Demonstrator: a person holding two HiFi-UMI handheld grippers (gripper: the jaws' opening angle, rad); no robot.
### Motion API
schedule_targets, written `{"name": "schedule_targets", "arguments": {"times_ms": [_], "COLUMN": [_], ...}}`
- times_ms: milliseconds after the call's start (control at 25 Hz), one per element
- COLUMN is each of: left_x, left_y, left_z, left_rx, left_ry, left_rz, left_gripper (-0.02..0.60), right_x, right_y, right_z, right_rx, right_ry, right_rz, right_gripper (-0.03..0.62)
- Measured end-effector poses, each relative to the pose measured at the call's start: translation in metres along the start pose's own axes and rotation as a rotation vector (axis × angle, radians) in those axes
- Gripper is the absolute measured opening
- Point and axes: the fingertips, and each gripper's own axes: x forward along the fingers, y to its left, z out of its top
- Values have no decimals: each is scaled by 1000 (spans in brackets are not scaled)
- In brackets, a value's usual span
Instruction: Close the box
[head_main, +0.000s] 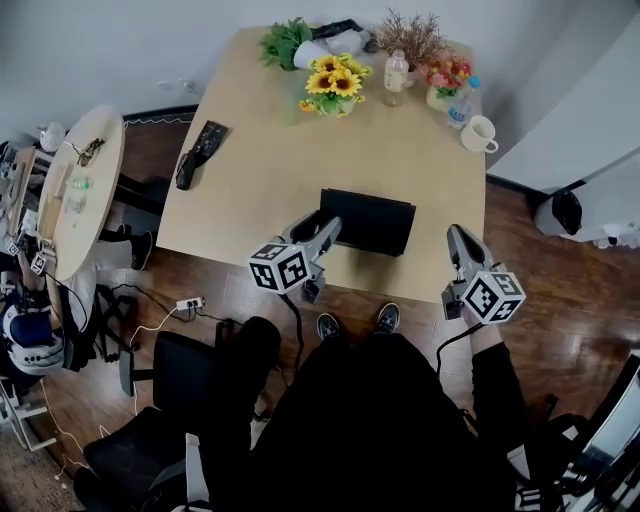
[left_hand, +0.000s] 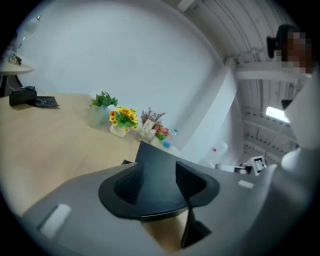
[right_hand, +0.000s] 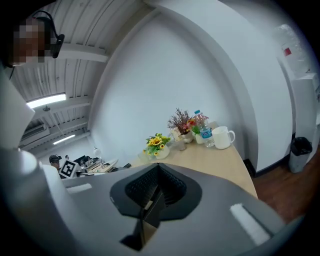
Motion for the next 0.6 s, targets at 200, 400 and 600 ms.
{"name": "schedule_targets", "arguments": {"times_ms": [200, 400, 600], "left_x": [2, -45, -93], "left_y": [2, -80, -154], "left_z": [-7, 24, 68], "left_rx": [78, 344, 476], "left_ry": [56, -52, -197], "left_rz": [86, 36, -25], "left_gripper": [186, 184, 184], "right_x": [-18, -25, -21], "right_y": [30, 83, 165], "right_z": [9, 30, 52], "right_rx": [-45, -108, -235], "right_ry": [-17, -61, -137], "right_rz": [17, 102, 226], "right_gripper": [0, 0, 3]}}
